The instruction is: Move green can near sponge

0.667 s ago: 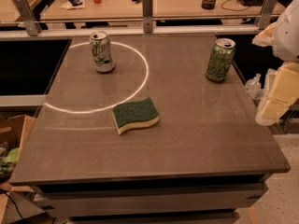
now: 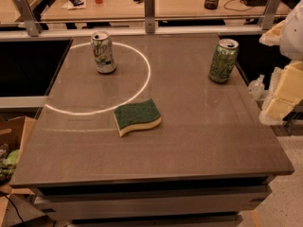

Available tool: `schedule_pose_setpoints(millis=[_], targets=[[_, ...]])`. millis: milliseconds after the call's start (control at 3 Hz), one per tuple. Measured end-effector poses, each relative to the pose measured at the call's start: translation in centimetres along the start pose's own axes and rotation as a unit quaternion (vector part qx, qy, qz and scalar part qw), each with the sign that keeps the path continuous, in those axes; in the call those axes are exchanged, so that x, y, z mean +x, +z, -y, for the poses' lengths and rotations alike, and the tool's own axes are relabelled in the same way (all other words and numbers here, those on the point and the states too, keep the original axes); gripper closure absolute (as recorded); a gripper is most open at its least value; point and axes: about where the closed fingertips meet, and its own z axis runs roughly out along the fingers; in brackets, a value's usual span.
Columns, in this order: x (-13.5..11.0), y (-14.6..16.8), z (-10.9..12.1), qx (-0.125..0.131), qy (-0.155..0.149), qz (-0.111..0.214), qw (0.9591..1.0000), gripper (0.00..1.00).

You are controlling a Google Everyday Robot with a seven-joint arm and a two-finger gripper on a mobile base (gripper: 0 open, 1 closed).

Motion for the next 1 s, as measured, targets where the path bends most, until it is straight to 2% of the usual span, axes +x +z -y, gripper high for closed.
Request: schedule_pose_setpoints(millis=[333,667,1000], targets=[[2.8,0.6,1.4,0.013,0.091,0.046,0.9947,0.00],[6.4,2.0,3.0,0.036,0.176,0.128,0.9754,0.00],[9.8,3.4,5.2,0.077,0.217,0.227,0.9463,0.00]])
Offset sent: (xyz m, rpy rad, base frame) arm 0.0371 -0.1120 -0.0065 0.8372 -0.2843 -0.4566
